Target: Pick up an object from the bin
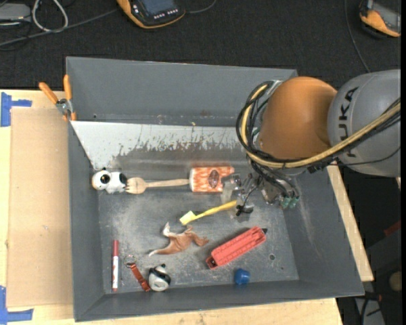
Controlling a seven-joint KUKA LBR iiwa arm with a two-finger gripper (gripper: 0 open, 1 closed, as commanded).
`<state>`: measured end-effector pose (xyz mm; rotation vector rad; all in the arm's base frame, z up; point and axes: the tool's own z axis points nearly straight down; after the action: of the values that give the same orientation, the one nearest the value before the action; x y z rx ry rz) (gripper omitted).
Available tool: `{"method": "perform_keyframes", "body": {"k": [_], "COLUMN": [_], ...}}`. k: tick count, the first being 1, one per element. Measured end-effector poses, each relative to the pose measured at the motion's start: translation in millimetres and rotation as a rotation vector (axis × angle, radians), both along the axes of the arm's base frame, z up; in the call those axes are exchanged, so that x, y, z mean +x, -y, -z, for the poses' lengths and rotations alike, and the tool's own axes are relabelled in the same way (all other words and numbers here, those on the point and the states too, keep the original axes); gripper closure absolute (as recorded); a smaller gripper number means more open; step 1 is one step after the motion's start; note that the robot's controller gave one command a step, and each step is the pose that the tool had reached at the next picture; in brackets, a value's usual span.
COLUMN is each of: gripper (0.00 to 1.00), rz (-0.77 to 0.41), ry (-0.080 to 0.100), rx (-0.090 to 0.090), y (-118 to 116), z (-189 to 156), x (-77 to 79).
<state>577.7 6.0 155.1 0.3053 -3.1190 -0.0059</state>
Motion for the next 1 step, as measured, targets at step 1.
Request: {"method": "perform_keyframes", "body": {"k": [1], "gripper": [1.0], "rz": [0.015], "ry": [0.011], "rx": [0.0], "y": [0.9], "z": [9.9], "x": [12.3]}}
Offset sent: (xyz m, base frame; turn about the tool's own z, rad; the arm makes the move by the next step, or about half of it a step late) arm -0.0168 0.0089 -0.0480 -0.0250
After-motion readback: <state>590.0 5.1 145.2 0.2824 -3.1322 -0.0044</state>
